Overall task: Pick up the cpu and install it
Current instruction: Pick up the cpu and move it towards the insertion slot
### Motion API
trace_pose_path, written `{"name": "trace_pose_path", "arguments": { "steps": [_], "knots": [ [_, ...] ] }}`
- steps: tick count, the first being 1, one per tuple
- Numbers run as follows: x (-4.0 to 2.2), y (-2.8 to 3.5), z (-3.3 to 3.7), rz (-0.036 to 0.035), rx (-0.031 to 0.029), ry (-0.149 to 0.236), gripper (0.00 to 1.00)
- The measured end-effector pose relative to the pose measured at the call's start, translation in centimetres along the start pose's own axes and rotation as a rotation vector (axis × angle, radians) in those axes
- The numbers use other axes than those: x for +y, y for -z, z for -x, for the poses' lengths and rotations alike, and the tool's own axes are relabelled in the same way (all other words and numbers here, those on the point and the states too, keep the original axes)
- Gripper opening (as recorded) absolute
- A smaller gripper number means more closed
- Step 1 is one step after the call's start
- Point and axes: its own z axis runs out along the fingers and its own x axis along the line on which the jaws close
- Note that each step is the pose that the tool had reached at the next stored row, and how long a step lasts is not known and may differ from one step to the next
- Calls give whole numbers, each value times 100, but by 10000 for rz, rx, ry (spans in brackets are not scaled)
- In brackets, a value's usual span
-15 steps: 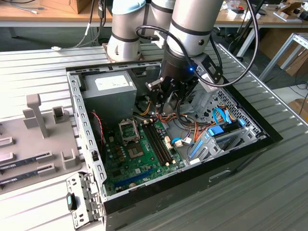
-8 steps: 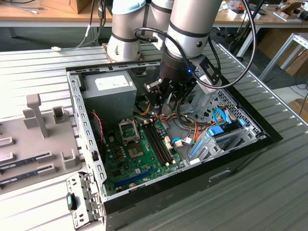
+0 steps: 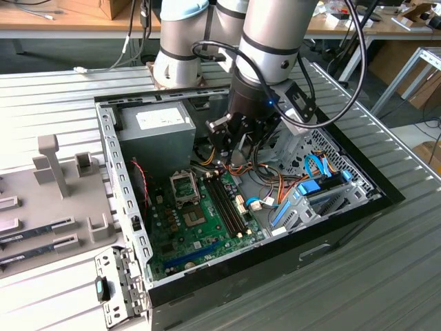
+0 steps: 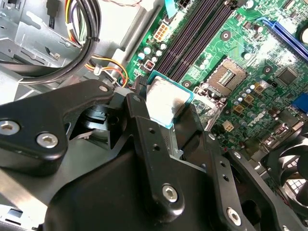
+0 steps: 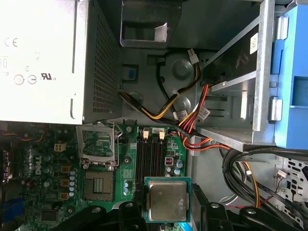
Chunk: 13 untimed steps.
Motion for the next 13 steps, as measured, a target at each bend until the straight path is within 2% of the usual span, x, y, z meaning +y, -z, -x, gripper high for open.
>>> {"name": "trace_pose_path", "arguments": {
  "steps": [13],
  "knots": [
    [0,-42,-4,0,0,0,47]
  ]
}}
